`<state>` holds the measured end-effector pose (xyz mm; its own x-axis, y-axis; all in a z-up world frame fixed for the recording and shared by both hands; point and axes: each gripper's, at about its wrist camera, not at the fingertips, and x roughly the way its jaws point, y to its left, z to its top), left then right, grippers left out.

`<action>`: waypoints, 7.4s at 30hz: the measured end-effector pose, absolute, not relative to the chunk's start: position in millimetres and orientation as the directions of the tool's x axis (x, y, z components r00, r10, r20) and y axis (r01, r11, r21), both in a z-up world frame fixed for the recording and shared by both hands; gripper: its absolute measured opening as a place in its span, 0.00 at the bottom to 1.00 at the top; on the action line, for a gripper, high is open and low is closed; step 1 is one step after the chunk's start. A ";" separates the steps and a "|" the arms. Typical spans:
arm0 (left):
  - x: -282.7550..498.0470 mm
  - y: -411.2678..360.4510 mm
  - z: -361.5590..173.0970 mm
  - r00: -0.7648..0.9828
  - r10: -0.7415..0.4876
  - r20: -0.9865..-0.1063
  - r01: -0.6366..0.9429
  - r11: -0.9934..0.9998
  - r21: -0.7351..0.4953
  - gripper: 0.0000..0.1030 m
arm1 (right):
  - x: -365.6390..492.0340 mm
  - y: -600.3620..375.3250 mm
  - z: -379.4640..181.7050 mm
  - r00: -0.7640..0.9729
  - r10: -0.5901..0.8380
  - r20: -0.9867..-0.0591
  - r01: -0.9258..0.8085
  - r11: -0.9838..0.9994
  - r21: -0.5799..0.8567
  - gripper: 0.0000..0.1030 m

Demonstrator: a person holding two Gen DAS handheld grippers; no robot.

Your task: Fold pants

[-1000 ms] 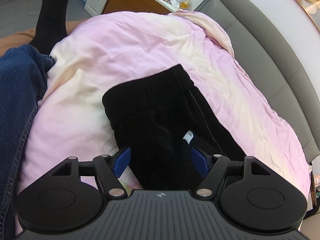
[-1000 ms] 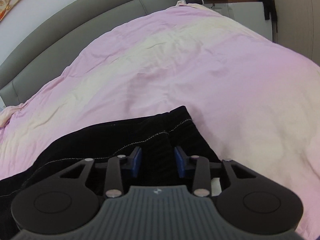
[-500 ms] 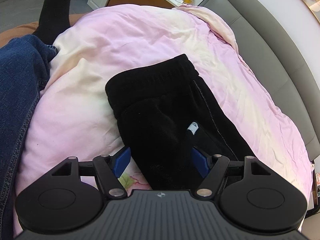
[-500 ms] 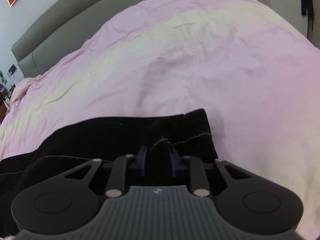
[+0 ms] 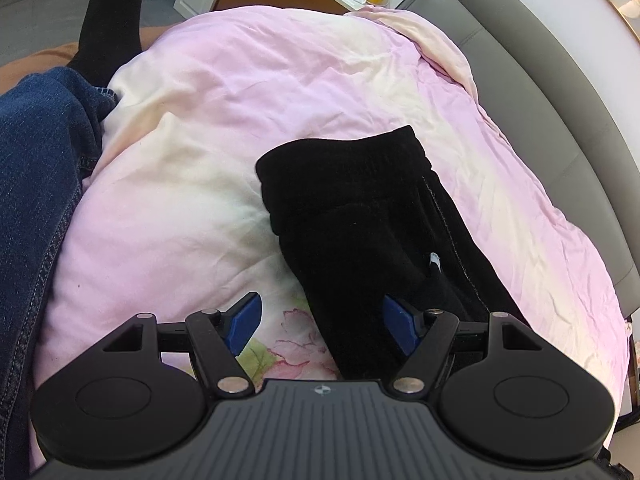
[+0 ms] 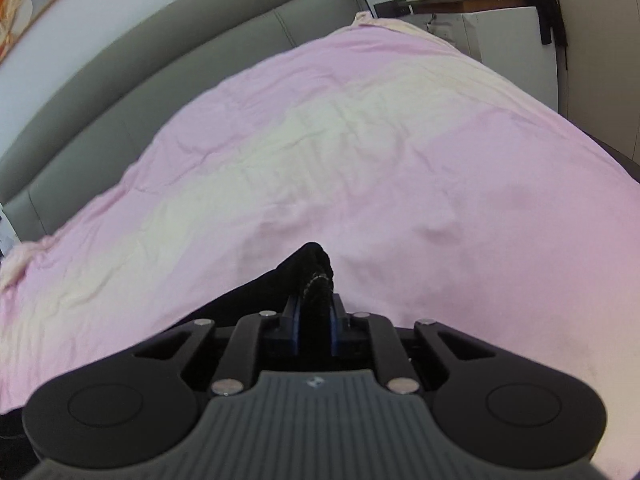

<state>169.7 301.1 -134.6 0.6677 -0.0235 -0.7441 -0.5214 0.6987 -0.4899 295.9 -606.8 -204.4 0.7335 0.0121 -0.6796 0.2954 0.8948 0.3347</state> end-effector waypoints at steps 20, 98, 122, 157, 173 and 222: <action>226.9 165.3 -148.1 0.667 -0.207 -0.716 -0.070 0.939 -0.337 0.75 | 214.3 -348.8 -201.8 0.691 0.303 -0.656 -0.321 0.942 0.097 0.37; 278.3 -135.8 -147.5 0.585 -0.475 -0.657 0.204 0.871 -0.447 0.81 | 157.2 -463.5 -141.7 0.975 -0.058 -0.213 0.150 0.883 0.445 0.14; 261.2 -61.8 -113.3 0.621 -0.432 -0.654 0.174 0.890 -0.422 0.85 | 126.0 -280.5 -153.8 0.756 0.351 -0.553 -0.484 0.868 -0.111 0.47; 300.0 -58.3 -142.1 0.494 -0.708 -0.504 0.022 0.590 -0.807 0.22 | 170.1 -441.7 -211.4 0.690 0.532 -0.491 0.027 0.659 0.752 0.29; 270.7 -3.4 -164.6 0.571 -0.606 -0.553 -0.058 0.643 -0.764 0.16 | 153.0 -460.2 -184.7 0.795 0.549 -0.258 -0.086 0.523 0.848 0.30; 342.6 -49.9 -143.1 0.336 -0.888 -0.312 -0.142 0.280 -0.949 0.20 | 168.3 -309.7 -212.1 0.797 -0.059 -0.601 -0.159 0.940 -0.303 0.50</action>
